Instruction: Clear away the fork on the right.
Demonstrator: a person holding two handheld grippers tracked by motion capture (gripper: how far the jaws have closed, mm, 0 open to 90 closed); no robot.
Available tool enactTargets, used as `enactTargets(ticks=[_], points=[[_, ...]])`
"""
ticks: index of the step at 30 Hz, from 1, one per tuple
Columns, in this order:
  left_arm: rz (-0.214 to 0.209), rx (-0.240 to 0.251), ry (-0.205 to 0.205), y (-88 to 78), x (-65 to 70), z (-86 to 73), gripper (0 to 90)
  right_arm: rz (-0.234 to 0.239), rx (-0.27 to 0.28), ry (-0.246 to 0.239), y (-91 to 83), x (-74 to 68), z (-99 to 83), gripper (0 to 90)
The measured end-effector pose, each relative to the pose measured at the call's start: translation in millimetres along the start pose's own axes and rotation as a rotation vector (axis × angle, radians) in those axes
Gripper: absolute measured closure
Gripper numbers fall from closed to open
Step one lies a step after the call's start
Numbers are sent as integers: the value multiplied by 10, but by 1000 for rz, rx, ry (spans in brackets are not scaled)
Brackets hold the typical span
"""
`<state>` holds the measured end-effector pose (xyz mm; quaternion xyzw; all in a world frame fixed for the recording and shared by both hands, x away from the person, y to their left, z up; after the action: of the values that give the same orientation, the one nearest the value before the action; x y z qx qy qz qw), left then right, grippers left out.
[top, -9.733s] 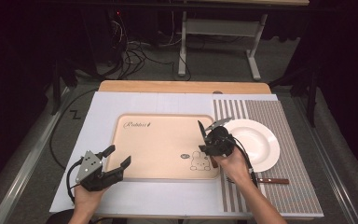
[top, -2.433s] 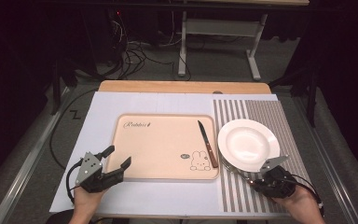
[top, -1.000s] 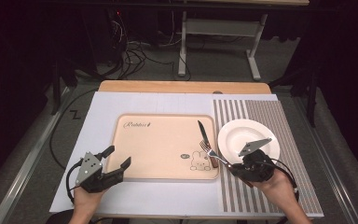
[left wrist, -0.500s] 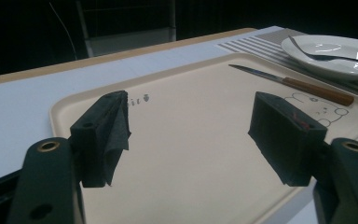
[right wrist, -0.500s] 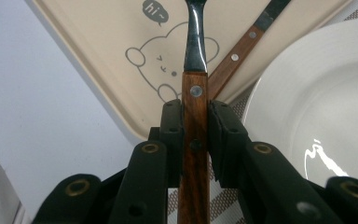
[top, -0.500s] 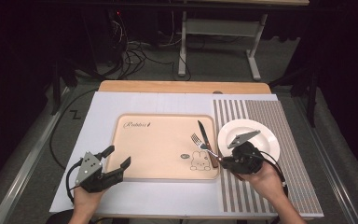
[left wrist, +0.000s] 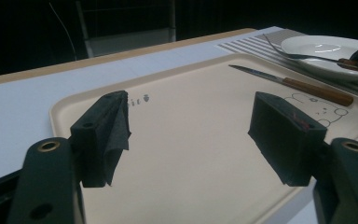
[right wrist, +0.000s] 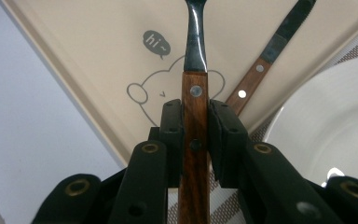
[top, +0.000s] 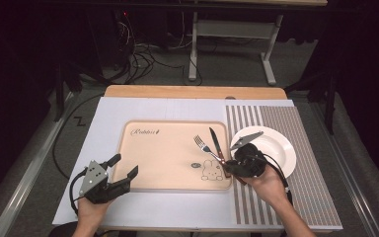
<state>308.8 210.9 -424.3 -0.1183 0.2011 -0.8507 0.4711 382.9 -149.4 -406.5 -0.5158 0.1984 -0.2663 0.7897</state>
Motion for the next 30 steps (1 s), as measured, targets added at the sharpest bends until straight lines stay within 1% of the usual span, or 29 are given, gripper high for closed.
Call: enactTargets(ticks=[2, 8, 15, 17, 20, 21, 23, 24, 28, 30], points=[[0, 1, -1, -1, -1, 0, 291, 1, -5, 13, 42, -14, 64, 786], [0, 1, -2, -2, 0, 0, 291, -2, -11, 20, 108, -25, 158, 786], [0, 1, -2, 0, 0, -1, 291, 8, -18, 29, 210, -54, 304, 786], [-1, 1, 1, -4, 3, -1, 291, 8, -14, 35, 223, -62, 322, 786], [0, 1, -1, -4, 1, 0, 292, 4, -23, 39, 270, -78, 359, 786], [0, 2, -2, -6, 3, -1, 292, 0, -27, 34, 287, -77, 369, 786], [3, 0, -2, -2, -2, -2, 292, -5, -33, 43, 313, -85, 391, 786], [3, -1, -3, 1, -3, -1, 292, -5, -33, 41, 325, -80, 403, 786], [3, 2, -3, 0, -1, 1, 292, -5, -24, 57, 358, -77, 435, 786], [1, 4, -6, -4, -1, 1, 292, -18, -21, 64, 371, -81, 445, 786]])
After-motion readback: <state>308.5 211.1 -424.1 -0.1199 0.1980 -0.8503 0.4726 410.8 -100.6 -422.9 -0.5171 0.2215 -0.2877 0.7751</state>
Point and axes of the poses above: each handheld gripper's, and its own axes: y roughly forward along the jaws, z roughly out of its top, x roughly to its right, the point moved 5 cm from there along y, roughly forward along the jaws, and after that the axes turned 9 degrees about -x, right-handed, at the moved point
